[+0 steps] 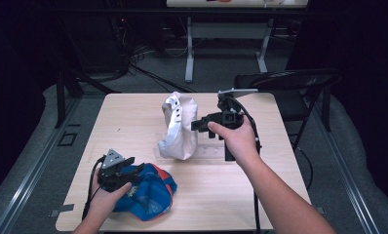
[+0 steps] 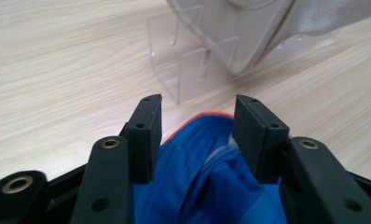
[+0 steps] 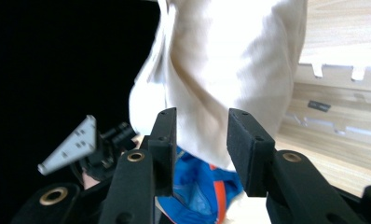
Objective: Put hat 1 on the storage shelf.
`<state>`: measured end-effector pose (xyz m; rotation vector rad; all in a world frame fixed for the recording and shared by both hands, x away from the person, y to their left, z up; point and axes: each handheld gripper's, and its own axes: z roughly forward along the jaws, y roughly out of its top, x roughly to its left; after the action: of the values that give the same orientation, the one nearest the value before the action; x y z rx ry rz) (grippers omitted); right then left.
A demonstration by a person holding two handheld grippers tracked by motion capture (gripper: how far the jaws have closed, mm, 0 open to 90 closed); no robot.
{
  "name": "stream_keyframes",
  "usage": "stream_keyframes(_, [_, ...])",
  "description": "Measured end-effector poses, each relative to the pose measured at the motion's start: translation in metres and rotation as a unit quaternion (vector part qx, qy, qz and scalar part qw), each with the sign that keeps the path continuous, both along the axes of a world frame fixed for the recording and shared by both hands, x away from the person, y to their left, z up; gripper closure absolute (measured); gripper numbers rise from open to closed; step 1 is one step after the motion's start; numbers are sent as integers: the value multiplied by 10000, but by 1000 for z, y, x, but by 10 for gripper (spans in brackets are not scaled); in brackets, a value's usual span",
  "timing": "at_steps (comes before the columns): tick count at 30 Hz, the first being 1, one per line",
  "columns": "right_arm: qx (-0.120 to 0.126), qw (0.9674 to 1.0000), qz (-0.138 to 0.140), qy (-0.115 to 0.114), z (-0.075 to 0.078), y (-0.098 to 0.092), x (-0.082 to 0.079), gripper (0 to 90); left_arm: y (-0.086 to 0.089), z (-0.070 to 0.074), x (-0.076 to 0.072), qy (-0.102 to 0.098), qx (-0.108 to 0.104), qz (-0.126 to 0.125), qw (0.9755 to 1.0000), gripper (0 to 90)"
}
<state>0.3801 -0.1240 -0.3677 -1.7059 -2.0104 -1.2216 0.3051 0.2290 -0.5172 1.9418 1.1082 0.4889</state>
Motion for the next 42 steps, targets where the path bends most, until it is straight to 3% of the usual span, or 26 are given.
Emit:
stream_keyframes(8, [-72,10000,15,52,-37,-10,-20,619,20,-6,0,54,-138,180,9997,516])
stream_keyframes(14, [-103,9999,26,101,-65,-15,-33,619,23,-10,1,86,-50,228,9997,514])
stream_keyframes(24, [-310,9995,49,-89,-99,-10,-52,614,25,-14,2,118,-13,257,9996,506])
stream_keyframes(27, [-268,9996,-45,-88,-114,-7,-57,614,27,-15,3,110,24,290,9995,506])
stream_keyframes(31, [-317,9994,-34,94,-132,-3,-62,614,28,-15,3,123,-1,322,9994,506])
stream_keyframes(36, [-210,9995,51,241,-149,4,-65,614,29,-15,4,132,23,324,9994,506])
stream_keyframes(37, [-243,9994,97,246,-151,6,-66,614,30,-15,4,135,24,323,9994,506])
stream_keyframes(38, [-497,9982,195,256,-151,6,-66,613,30,-15,4,110,11,336,9994,505])
stream_keyframes(39, [-218,9992,189,280,-156,11,-67,609,30,-15,4,115,17,335,9994,506])
stream_keyframes(41, [-323,9987,258,293,-159,16,-68,607,29,-15,3,137,29,323,9994,506])
stream_keyframes(42, [-208,9990,236,314,-162,20,-68,606,29,-16,3,121,41,325,9994,506])
